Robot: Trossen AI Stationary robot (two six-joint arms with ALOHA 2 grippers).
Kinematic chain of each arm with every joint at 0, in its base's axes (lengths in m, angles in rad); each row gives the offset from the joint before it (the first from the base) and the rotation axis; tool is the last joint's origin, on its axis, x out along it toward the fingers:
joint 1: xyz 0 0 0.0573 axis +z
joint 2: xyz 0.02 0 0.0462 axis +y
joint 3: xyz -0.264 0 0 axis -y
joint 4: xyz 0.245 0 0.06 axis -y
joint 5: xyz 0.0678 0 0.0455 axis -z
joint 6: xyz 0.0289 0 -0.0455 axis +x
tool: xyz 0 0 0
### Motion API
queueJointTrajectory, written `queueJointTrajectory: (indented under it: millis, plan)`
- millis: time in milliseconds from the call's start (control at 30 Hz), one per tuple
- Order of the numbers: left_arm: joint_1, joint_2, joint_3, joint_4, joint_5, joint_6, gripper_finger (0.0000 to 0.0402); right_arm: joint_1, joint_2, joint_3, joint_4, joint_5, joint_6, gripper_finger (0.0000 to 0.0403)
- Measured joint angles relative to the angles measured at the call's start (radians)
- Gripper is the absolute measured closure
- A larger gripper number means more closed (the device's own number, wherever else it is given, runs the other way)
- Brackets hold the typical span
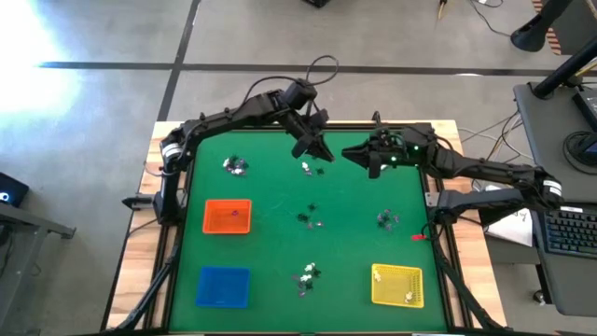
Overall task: Sort Halloween decoration
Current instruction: Put the violet witch hat toy into the orange bin
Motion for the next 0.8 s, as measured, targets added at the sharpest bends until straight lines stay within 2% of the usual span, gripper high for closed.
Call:
queueJointTrajectory:
  millis: [133, 267, 400, 800]
  plan:
    - [-0.003, 0.0, 0.027, -0.18, -0.003, 0.121, 0.0394, 0.0, -0.024, 0.0, 0.0, -0.004, -0.017, 0.0303]
    - [-0.032, 0.0, 0.063, -0.43, -0.014, 0.274, 0.0394, -0.001, -0.027, 0.0, -0.009, -0.004, -0.035, 0.0305]
    - [-0.062, -0.002, 0.079, -0.612, -0.083, 0.369, 0.0394, -0.001, -0.024, 0.0, -0.057, -0.004, -0.037, 0.0302]
    - [-0.171, -0.009, 0.043, -0.846, -0.108, 0.41, 0.0394, -0.007, -0.024, 0.0, -0.176, -0.003, -0.046, 0.0309]
